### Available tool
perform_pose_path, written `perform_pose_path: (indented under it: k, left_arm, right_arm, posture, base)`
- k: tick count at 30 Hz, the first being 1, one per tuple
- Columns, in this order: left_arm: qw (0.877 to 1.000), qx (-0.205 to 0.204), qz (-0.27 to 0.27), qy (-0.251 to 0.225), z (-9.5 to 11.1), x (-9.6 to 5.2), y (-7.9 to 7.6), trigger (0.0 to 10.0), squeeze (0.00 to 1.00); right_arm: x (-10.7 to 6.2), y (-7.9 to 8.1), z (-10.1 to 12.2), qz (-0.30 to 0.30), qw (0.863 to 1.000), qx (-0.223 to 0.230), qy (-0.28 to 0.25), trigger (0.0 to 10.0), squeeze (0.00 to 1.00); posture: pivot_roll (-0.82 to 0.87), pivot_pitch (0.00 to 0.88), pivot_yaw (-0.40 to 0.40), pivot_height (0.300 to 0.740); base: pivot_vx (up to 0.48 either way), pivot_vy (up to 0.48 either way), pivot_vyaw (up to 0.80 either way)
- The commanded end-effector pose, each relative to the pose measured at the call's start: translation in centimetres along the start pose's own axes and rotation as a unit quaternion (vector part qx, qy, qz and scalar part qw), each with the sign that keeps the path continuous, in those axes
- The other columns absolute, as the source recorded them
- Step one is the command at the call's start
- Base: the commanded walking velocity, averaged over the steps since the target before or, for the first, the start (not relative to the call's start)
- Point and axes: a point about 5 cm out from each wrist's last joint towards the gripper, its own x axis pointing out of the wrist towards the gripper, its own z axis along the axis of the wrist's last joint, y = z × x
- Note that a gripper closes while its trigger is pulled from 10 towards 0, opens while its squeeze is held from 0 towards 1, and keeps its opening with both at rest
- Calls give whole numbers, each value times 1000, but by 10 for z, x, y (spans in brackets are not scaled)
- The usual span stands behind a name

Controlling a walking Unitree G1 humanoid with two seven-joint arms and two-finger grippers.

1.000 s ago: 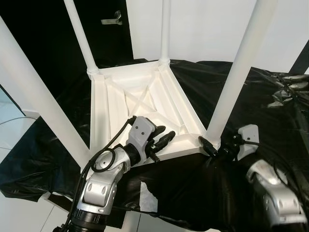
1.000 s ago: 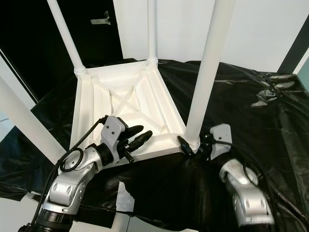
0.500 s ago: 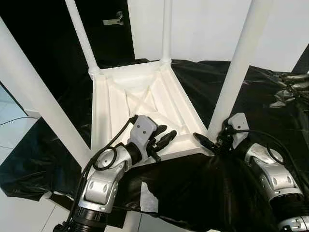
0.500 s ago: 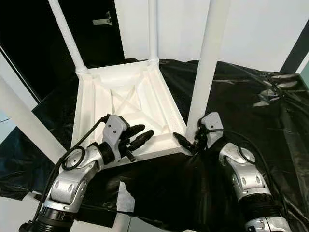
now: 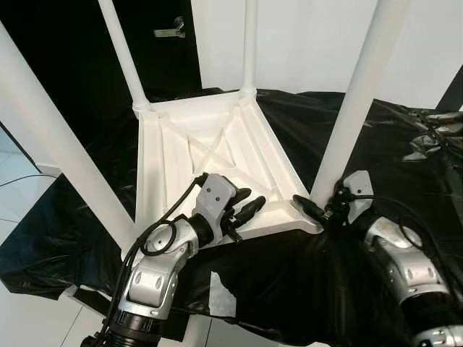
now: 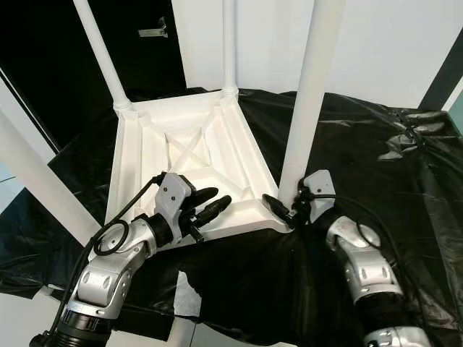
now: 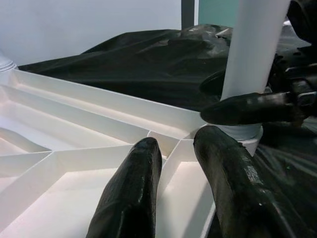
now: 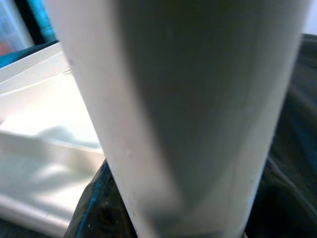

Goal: Building children table

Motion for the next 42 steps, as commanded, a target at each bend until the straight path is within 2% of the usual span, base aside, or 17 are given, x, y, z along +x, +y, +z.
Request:
perform_pose_path:
  k: [1,4,7,8,12,17,19,21,27,28,29,30,31,32,38,41,42]
  left_arm:
    - [1000,-3,30,4,-3,-1,1,10000,0]
    - [1000,-4,28,4,-3,-2,1,10000,0]
    - [1000,-5,7,6,-4,-6,-4,10000,0]
    - [1000,-3,-19,13,-6,-11,-7,10000,0]
    - [997,-2,-72,20,-7,-21,-17,10000,0]
    - [996,-7,-89,19,-7,-27,-21,10000,0]
    - [996,-7,-89,19,-7,-27,-21,10000,0]
    - [995,-11,-97,21,-8,-28,-25,10000,0]
    - [994,-10,-107,25,-9,-30,-29,10000,0]
    - [994,-9,-105,26,-9,-30,-29,10000,0]
    - [994,-9,-105,26,-9,-30,-29,10000,0]
    - [994,-9,-102,28,-9,-30,-28,10000,0]
    - [995,-8,-100,29,-9,-30,-28,10000,0]
    - [995,-6,-98,30,-9,-29,-28,10000,0]
    - [995,-3,-93,30,-9,-29,-27,10000,0]
    - [995,-2,-95,27,-8,-31,-26,10000,0]
    - [995,-2,-95,27,-8,-31,-26,10000,0]
  right_arm:
    - [-3,3,-11,-34,999,-11,39,10000,0]
    - [-3,7,-12,-47,998,-4,38,10000,0]
    - [-2,14,-13,-97,994,14,39,10000,0]
    - [0,18,-15,-162,985,29,46,10000,0]
    - [-1,24,-17,-266,961,48,60,10000,0]
    - [0,37,-20,-300,949,65,74,10000,0]
    - [0,37,-20,-300,949,65,74,10000,0]
    - [4,46,-15,-286,953,73,64,10000,0]
    - [5,47,-8,-289,953,73,56,10000,0]
    - [5,47,-7,-288,953,72,55,10000,71]
    - [5,47,-7,-288,953,72,55,10000,71]
    - [4,45,-6,-288,954,70,53,10000,753]
    - [4,44,-6,-289,953,69,52,10000,910]
    - [3,43,-5,-281,956,65,51,10000,1000]
    - [-2,35,-3,-257,964,53,41,10000,1000]
    - [-11,28,0,-160,984,74,18,10000,1000]
    - [-11,28,0,-160,984,74,18,10000,1000]
  posture:
    - [-37,0,-4,740]
    - [-38,0,-4,740]
    - [-36,0,0,740]
    - [-30,0,2,740]
    - [-24,0,3,740]
    - [-20,0,7,740]
    - [-20,0,7,740]
    - [-22,0,10,740]
    - [-22,0,8,740]
    - [-22,0,7,740]
    - [-22,0,7,740]
    - [-23,0,7,740]
    - [-22,0,5,740]
    - [-22,0,5,740]
    - [-25,0,4,740]
    - [-30,0,4,740]
    - [-30,0,4,740]
  base:
    - [0,0,0]
    - [0,0,0]
    - [0,0,0]
    - [0,0,0]
    - [0,0,0]
    - [0,0,0]
    - [0,0,0]
    - [0,0,0]
    - [0,0,0]
    - [0,0,0]
    - [0,0,0]
    - [0,0,0]
    - [0,0,0]
    - [0,0,0]
    - [0,0,0]
    - [0,0,0]
    - [0,0,0]
